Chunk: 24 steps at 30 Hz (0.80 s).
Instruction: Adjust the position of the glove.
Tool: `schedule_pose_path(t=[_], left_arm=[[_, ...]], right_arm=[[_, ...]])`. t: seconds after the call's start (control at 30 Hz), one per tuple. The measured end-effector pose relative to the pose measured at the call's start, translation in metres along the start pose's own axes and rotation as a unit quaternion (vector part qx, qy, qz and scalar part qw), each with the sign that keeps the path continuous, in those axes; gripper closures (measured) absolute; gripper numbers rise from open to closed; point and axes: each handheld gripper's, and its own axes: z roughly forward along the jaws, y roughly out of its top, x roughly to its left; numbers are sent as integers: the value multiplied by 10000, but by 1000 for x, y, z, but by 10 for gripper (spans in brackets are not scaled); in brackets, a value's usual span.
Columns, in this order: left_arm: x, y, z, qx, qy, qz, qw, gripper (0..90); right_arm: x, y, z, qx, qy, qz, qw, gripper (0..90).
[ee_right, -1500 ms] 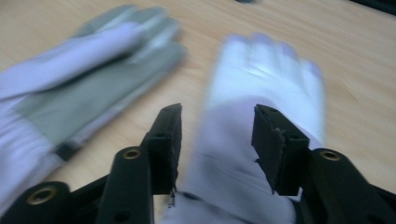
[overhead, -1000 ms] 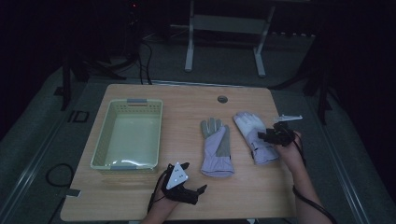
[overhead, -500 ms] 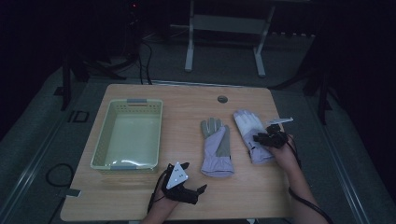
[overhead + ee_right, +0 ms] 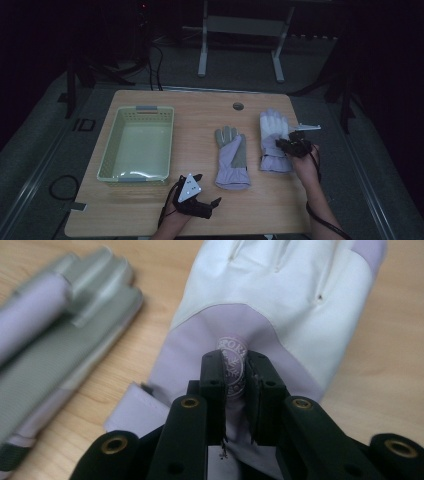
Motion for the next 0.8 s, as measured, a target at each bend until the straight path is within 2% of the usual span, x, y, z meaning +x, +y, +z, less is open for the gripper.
schedule_pose_path(t=[0.07, 0.1, 0.17, 0.23, 0.37, 0.43, 0.6, 0.67, 0.7, 0.8], left_arm=[[0, 0, 0, -5, -2, 32, 10000, 9], [-1, 0, 0, -2, 9, 35, 10000, 9], [-2, 0, 0, 3, 19, 59, 10000, 9], [-1, 0, 0, 3, 23, 58, 10000, 9], [-2, 0, 0, 2, 25, 72, 10000, 10], [-2, 0, 0, 7, 29, 78, 10000, 9], [-2, 0, 0, 6, 25, 60, 10000, 9], [-2, 0, 0, 8, 30, 61, 10000, 9], [-2, 0, 0, 10, 29, 59, 10000, 9], [-2, 0, 0, 9, 29, 53, 10000, 9]], right_arm=[[1, 7, -14, -167, 100, 89, 9998, 800], [2, 10, -21, -236, 74, 79, 9997, 805], [3, 13, -31, -281, 111, 113, 9995, 805], [5, 13, -40, -286, 72, 30, 9996, 805], [4, 8, -56, -224, 164, 214, 9994, 804], [4, 3, -62, -117, 131, 236, 9996, 803], [4, -14, -64, 162, 201, 200, 9995, 800], [3, -21, -60, 310, 240, 201, 9990, 800], [3, -25, -57, 363, 182, 184, 9990, 799], [1, -34, -47, 481, 194, 279, 9983, 797]])
